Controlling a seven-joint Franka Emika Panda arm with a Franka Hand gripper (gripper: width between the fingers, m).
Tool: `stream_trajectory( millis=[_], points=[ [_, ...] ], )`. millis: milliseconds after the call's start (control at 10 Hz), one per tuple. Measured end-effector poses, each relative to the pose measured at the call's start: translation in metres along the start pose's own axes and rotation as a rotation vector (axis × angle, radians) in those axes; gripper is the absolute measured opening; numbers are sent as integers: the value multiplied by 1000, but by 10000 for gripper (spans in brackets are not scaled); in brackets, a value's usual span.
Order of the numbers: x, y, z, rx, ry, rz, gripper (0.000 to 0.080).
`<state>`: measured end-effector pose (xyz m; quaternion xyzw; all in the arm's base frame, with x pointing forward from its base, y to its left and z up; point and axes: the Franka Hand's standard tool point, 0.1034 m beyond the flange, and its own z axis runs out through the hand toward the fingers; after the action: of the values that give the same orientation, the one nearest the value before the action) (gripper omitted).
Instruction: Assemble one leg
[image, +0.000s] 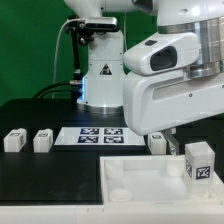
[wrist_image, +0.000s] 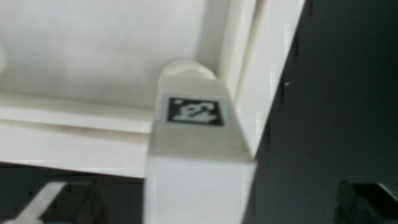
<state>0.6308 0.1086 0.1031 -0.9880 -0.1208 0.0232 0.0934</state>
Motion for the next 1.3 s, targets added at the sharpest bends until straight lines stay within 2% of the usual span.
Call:
stream_trajectory(
  millis=[100,200,700,900,1000,1100,1200,1300],
  points=[
    [-10,3,5,27,-111,8,649],
    [-6,5,7,36,-120,17,649],
    [-5,3,11,35,-120,43,649],
    [-2,11,19,46,-120,63,649],
    [-2,10,19,46,-120,61,649],
    [-2,9,20,46,-121,59,514],
    [-2,9,20,47,-121,74,514],
    [-2,8,20,47,-121,91,376]
  ],
)
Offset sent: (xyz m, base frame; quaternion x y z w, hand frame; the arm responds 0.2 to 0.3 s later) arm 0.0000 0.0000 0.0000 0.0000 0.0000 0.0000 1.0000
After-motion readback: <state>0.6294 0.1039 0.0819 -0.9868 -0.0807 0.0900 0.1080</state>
